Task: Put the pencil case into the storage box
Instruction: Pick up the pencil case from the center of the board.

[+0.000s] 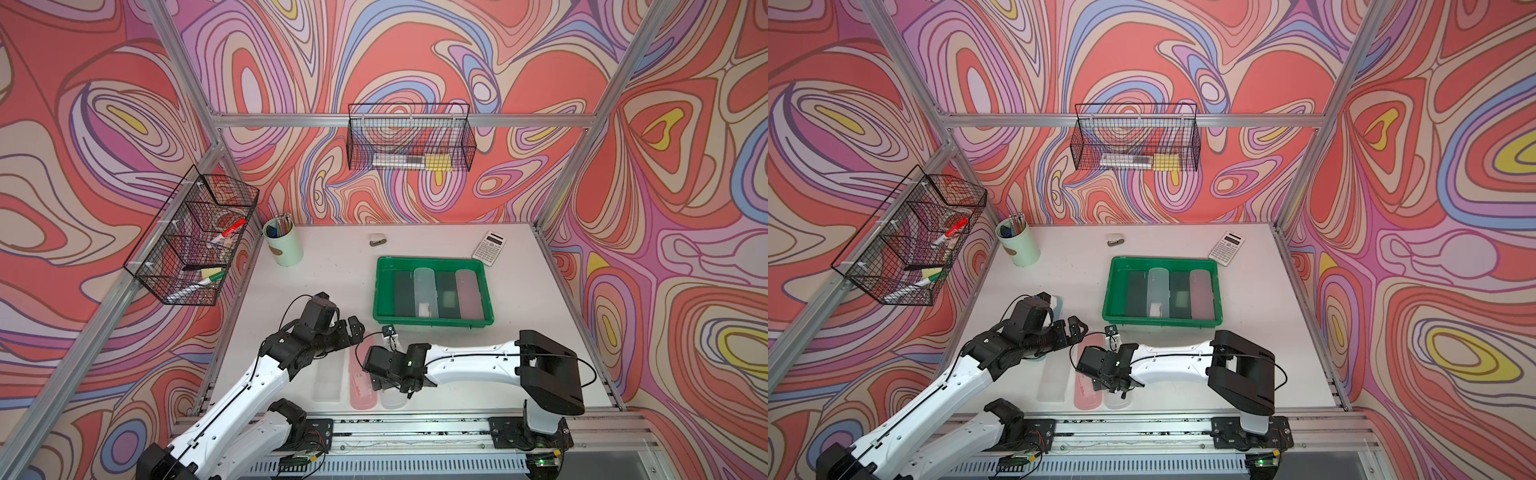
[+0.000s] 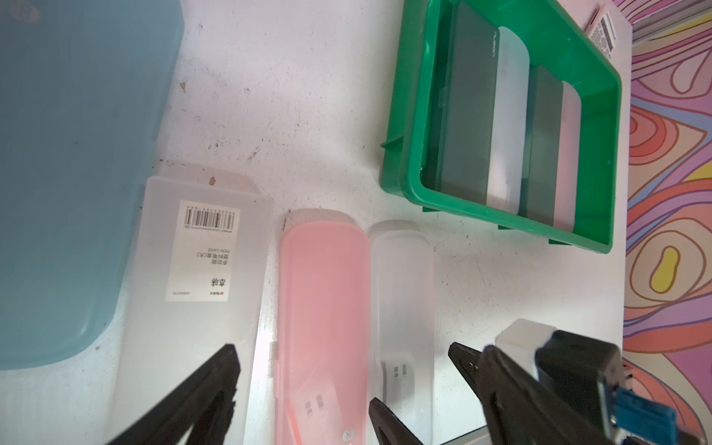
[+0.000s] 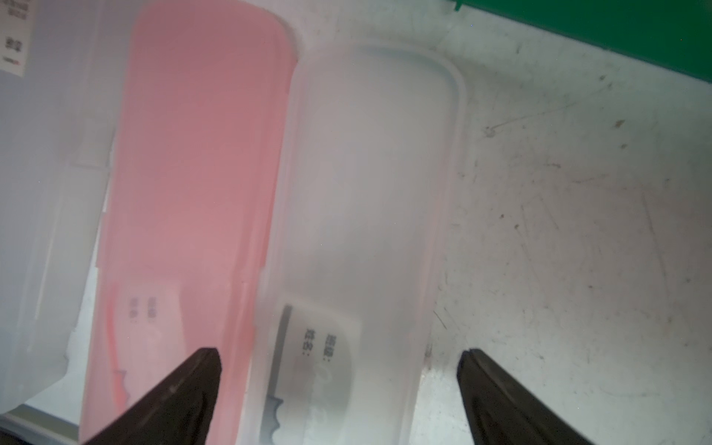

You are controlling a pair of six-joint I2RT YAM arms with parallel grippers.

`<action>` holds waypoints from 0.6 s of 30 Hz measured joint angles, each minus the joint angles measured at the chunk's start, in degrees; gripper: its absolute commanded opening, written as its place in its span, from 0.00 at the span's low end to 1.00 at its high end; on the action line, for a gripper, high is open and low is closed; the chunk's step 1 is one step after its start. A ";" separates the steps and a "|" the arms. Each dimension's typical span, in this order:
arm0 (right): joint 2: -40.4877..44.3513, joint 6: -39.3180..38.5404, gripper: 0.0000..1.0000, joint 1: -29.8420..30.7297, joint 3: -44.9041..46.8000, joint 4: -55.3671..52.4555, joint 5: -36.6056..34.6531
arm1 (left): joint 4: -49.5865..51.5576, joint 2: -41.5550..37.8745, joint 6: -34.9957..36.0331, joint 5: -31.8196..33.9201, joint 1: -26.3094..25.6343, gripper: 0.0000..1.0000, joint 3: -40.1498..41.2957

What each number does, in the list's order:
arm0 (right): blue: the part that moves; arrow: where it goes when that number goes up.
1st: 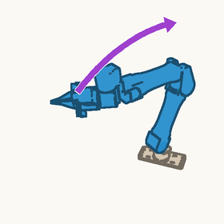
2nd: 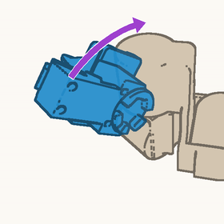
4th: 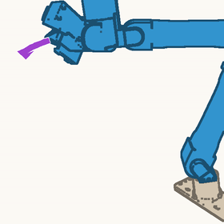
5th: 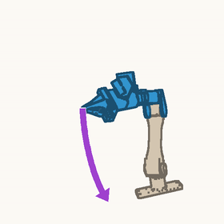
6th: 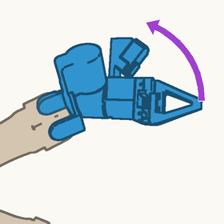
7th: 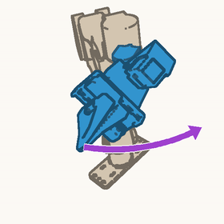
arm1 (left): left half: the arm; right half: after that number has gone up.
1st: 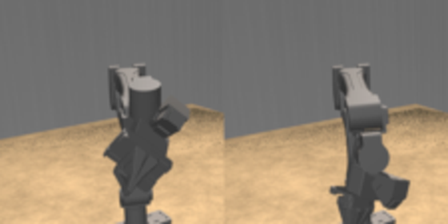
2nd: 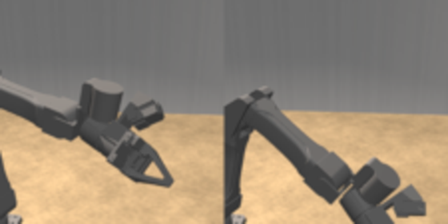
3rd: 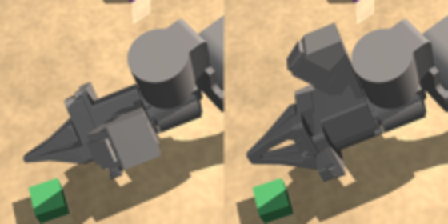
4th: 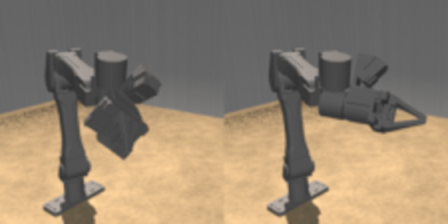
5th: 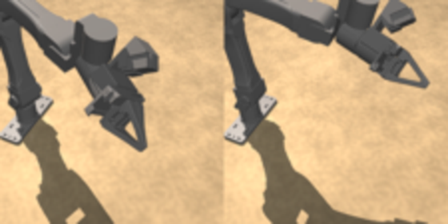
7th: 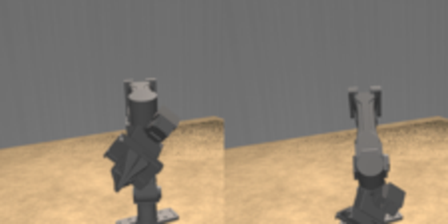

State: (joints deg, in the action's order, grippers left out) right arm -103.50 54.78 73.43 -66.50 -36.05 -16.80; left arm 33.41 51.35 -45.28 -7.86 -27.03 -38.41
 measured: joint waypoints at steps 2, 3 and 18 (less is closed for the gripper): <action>0.00 0.39 0.98 0.00 1.44 0.02 0.39 | -0.15 0.04 0.00 -0.13 0.00 0.99 0.00; 0.04 0.96 0.98 0.00 2.19 0.37 0.46 | -0.24 0.02 0.00 -0.13 0.00 0.99 0.00; 10.88 1.68 0.98 0.00 13.75 1.29 0.28 | -0.37 0.52 0.26 -0.76 0.00 0.99 -0.37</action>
State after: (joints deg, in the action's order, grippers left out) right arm -92.62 56.47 73.43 -52.75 -34.76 -16.51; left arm 33.04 51.88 -45.01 -8.62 -27.03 -38.79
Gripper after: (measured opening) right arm 0.982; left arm 0.992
